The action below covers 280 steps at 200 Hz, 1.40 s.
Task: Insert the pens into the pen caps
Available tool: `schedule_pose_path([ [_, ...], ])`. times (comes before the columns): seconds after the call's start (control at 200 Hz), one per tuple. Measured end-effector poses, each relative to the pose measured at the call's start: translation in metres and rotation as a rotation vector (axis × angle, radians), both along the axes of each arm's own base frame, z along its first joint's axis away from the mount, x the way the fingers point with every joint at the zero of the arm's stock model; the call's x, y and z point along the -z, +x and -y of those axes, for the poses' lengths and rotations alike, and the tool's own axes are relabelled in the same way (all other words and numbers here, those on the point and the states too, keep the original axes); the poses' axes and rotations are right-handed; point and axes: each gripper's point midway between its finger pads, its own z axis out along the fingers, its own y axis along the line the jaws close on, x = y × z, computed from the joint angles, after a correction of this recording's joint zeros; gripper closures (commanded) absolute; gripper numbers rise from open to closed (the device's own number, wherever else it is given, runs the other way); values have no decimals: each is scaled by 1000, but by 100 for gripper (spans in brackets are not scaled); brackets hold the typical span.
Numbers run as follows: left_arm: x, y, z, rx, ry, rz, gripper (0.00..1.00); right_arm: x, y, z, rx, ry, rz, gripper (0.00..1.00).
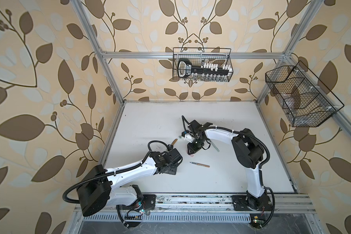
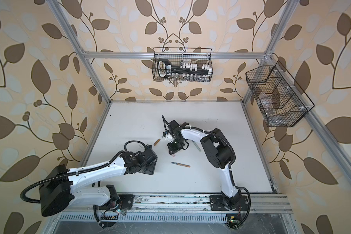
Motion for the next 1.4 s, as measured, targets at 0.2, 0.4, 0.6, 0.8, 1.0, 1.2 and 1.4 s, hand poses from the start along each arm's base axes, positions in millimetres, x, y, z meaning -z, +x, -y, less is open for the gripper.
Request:
schedule_pose_path([
  [0.2,7,-5,-1,-4,-10,-21,32,1,1,-1,-10,0,-10,74],
  [0.4,10,-10,-3,-18,-26,-33,32,1,1,-1,-15,-18,-3,74],
  [0.6,8,-10,0,-27,-52,-33,31,1,0,-3,-30,-55,16,74],
  [0.8,10,-12,-1,-33,-55,-35,31,2,0,-5,-36,-75,34,80],
  [1.0,10,-11,1,-31,-64,-35,32,1,1,-5,-18,-69,25,86],
  [1.2,18,-12,5,-24,-61,-62,36,-1,4,3,43,-46,16,89],
  [1.4,33,-18,7,1,-17,-128,44,-17,14,29,176,7,40,90],
])
